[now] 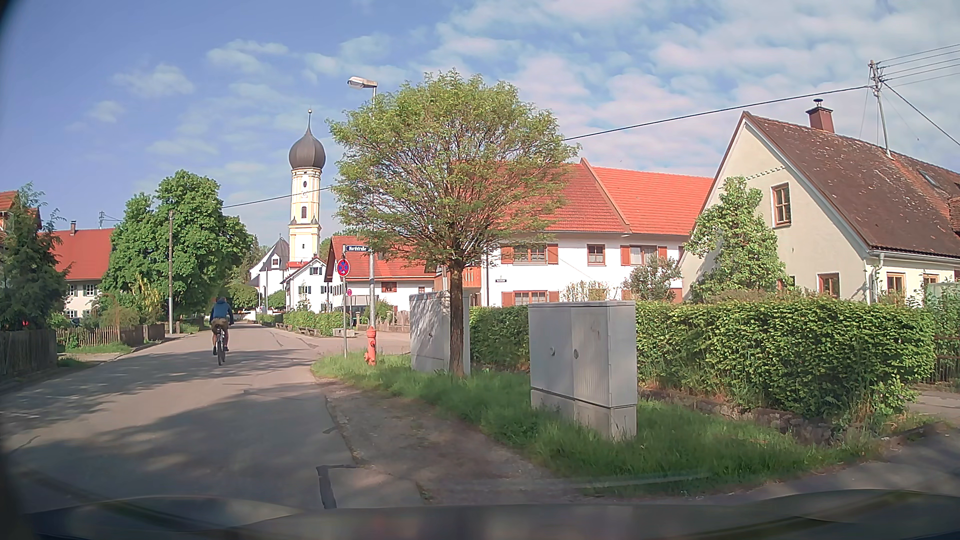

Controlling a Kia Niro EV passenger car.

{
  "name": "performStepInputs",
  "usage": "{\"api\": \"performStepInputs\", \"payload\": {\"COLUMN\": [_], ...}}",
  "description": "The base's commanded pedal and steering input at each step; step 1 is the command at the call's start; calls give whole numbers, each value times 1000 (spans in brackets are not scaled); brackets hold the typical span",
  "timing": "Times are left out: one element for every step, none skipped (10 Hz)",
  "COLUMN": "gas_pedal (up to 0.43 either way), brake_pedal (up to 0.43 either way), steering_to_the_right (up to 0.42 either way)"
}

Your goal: Follow the waypoints while adhering to traffic rules and regulations

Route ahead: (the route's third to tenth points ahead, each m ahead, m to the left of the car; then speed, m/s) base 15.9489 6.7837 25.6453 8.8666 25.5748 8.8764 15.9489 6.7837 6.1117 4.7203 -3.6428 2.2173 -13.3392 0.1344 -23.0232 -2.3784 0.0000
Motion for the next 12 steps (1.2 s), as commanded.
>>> {"api": "performStepInputs", "payload": {"gas_pedal": [0,0,0,0,0,0,0,0,0,0,0,0], "brake_pedal": [232,232,232,232,232,232,232,232,232,232,232,232], "steering_to_the_right": [468,468,467,467,467,467,467,466,466,466,466,466]}}
